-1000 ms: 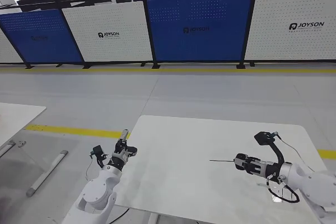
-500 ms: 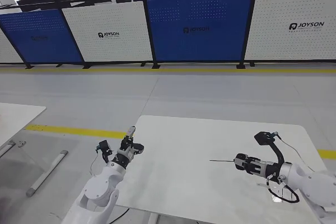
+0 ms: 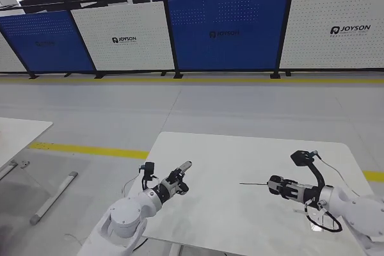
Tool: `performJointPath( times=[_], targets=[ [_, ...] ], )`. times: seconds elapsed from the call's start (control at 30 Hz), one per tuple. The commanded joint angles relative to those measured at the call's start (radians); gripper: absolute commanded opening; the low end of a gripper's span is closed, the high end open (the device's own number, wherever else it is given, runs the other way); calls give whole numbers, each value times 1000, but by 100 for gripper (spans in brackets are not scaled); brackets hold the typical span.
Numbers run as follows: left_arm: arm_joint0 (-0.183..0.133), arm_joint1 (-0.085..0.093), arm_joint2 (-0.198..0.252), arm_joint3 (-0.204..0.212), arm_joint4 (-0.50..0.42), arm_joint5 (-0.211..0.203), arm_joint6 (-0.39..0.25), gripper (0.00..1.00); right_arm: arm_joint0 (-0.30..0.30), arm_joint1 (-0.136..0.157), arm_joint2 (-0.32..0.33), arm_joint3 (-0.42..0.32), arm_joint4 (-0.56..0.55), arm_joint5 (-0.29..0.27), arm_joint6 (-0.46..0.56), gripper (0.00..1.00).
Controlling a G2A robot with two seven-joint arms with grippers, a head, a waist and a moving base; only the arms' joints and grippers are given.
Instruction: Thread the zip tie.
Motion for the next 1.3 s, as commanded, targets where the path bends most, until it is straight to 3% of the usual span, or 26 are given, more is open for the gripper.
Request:
performJointPath(
  times=[0.0,0.1,0.33,0.53,0.67,0.93,1.13,1.27],
  targets=[
    [0,0,0,0,0,0,0,100,0,0,0,0,0,0,0,0],
    [-1,-1,6,15,-21,0,-10,100,-6,-1,-11,-12,-114,36,-55,0],
    [-46,11,43,94,-194,0,-96,100,24,-14,-57,-13,-301,-99,-149,0],
    [-116,53,135,129,-328,0,-105,100,45,-22,-103,-17,-413,-248,-120,0],
    [-207,92,216,178,-344,0,-4,100,51,-24,-106,-10,-409,-264,-106,0],
    [-207,92,216,178,-344,0,-4,100,50,-24,-106,-10,-412,-263,-111,0],
    [-207,97,242,201,-461,0,-59,100,54,-29,-124,-63,-590,-319,-169,0],
    [-237,117,294,195,-542,0,-42,100,63,-34,-154,-110,-722,-347,-166,0]
  ],
)
